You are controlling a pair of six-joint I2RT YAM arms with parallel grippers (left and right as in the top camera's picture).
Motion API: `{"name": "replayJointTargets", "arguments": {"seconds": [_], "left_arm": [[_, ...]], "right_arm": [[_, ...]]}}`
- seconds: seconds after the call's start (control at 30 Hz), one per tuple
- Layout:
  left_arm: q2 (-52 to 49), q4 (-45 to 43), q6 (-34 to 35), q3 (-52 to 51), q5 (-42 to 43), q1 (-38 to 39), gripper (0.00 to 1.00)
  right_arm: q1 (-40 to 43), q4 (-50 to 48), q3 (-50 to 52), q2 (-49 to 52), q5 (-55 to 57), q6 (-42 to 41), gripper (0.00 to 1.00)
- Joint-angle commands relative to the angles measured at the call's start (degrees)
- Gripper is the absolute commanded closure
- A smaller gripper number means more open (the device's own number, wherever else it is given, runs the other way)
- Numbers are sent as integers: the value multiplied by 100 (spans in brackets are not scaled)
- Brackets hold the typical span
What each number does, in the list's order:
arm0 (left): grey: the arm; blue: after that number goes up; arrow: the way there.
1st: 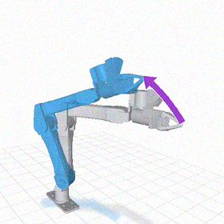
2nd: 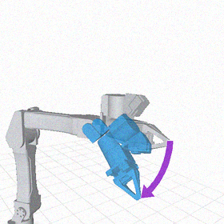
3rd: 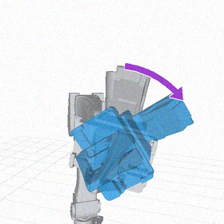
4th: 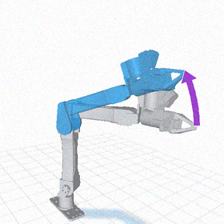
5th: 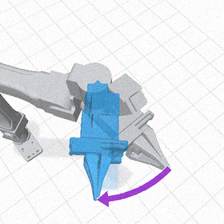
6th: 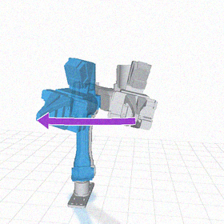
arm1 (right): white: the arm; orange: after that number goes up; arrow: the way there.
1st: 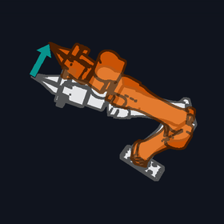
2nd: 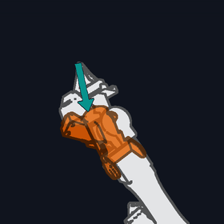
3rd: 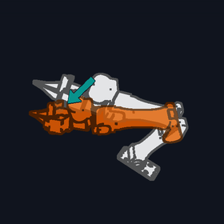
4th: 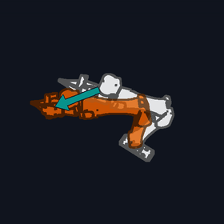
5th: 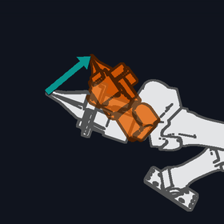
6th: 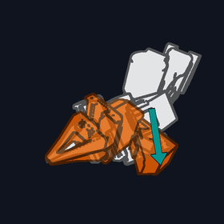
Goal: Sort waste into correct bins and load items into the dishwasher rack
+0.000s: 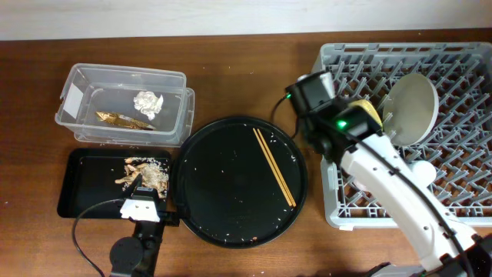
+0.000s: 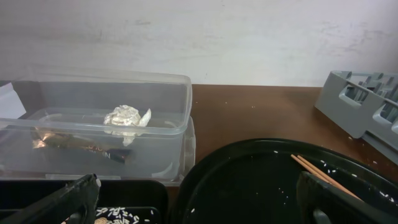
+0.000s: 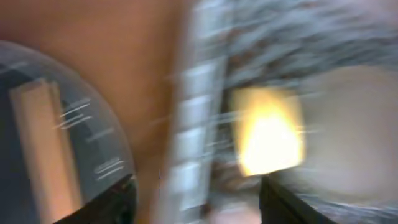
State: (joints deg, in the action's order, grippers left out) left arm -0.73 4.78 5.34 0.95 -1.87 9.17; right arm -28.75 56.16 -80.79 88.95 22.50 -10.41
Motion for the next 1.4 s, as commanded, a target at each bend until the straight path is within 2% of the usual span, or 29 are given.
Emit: {"name": "replayJointTargets", "arguments": {"seconds": [0.0, 0.07, 0.23, 0.4, 0.57, 0.73, 0.83, 1.0, 1.13, 1.17, 1.2, 1.23, 1.37], "left_arm": [[44, -15, -92, -46, 63, -35, 0], [44, -15, -92, -46, 63, -35, 0], [44, -15, -92, -46, 63, -35, 0], [44, -15, -92, -46, 63, -35, 0], [44, -15, -92, -46, 63, -35, 0], [44, -15, -92, -46, 63, -35, 0], [44, -15, -92, -46, 63, -35, 0], [44, -15, -92, -46, 63, -35, 0], [44, -15, -92, -46, 63, -35, 0], [44, -15, -92, -46, 63, -35, 0], [44, -15, -92, -46, 63, -35, 0], [44, -15, -92, -46, 63, -35, 0], [44, -15, -92, -46, 63, -35, 0]], "right_arm": [[-210, 85, 278, 352, -2393, -610, 43], [-278, -31, 595, 739, -2446, -876, 45], [-282, -59, 702, 1480, -3104, -874, 69], [-468, -133, 798, 1858, -3051, -916, 68], [-573, -487, 929, 2048, -1860, -1147, 67], [-612, -678, 970, 2050, -1843, -1095, 69], [-656, -916, 1152, 2050, -1945, -1113, 75], [-656, -1255, 1558, 2052, -2122, -1115, 78], [-654, -1158, 1576, 2050, -2245, -1110, 87], [-656, -1121, 1576, 2050, -2245, -1110, 87], [-654, -1121, 1576, 2050, -2236, -1108, 76], [-647, -1117, 1569, 2050, -2157, -1106, 72], [-695, -756, 1283, 1556, -2022, -951, 68]]}}
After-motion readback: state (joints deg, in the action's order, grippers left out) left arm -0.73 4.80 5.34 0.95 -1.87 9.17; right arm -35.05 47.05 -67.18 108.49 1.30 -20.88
